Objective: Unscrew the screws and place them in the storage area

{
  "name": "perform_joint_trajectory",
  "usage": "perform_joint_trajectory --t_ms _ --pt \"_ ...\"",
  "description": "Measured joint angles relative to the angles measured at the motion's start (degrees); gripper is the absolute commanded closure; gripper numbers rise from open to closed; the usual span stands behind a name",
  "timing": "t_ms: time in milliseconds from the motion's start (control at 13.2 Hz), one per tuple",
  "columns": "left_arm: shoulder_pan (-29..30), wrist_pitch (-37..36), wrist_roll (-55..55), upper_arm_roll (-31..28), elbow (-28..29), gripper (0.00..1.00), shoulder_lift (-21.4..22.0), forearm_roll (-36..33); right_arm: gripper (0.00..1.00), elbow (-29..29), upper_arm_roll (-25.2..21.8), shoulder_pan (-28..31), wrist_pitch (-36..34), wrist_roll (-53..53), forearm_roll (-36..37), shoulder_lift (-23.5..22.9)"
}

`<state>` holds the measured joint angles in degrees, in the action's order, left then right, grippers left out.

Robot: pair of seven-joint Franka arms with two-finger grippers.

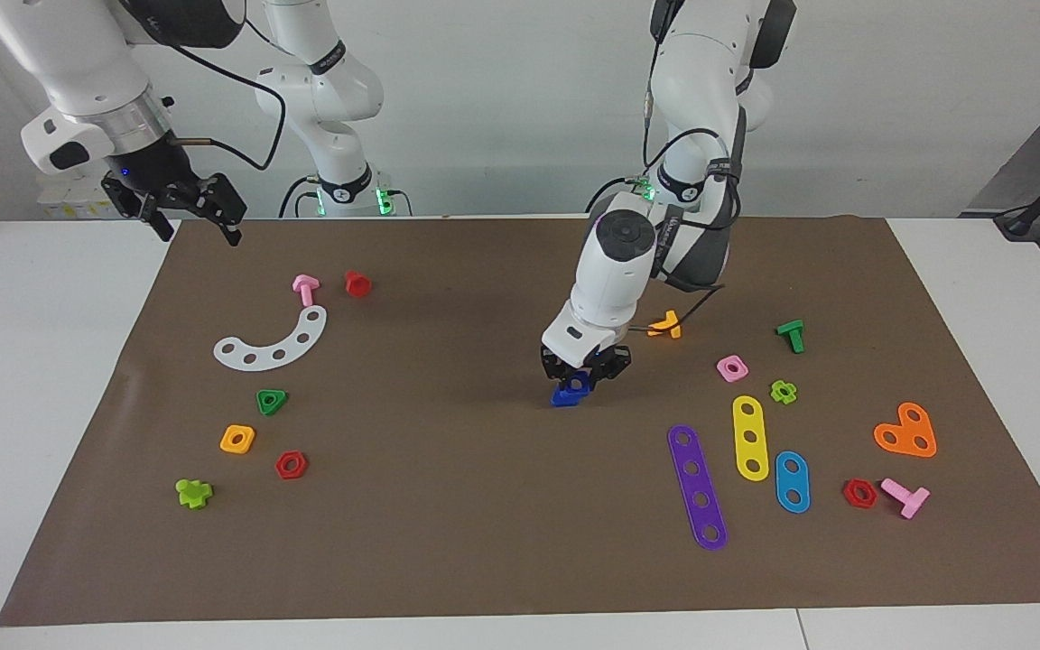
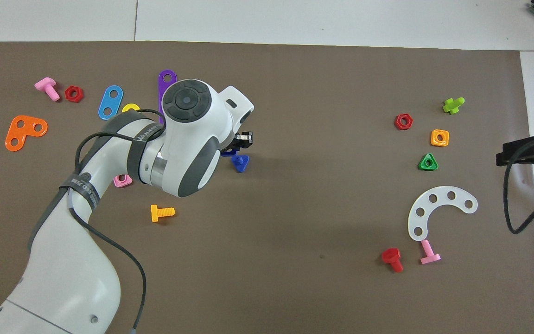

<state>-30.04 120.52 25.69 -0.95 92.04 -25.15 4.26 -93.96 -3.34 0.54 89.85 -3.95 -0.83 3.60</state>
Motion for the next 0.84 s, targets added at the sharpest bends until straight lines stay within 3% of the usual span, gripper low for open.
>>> perform_joint_trajectory --t_ms 380,532,760,836 --pt "10.09 -5.39 -11.72 -0.2 3.29 0.69 2.87 0.08 0.0 0.0 0.0 0.0 0.0 0.0 0.0 0.0" --pt "11.91 -3.74 -16.33 -0.22 9.53 0.69 4.64 0.14 0.0 -0.02 0.01 -0.01 0.25 0.0 0.0 0.0" --pt "12.0 5.19 -17.49 0.16 19.97 0.67 7.25 0.16 0.0 -1.07 0.32 -1.85 3.84 0.64 -0.17 -0.08" --pt "11.91 7.27 -17.62 0.32 22.42 0.48 7.95 0.16 0.0 -1.21 0.52 -3.83 4.2 0.35 -0.2 -0.27"
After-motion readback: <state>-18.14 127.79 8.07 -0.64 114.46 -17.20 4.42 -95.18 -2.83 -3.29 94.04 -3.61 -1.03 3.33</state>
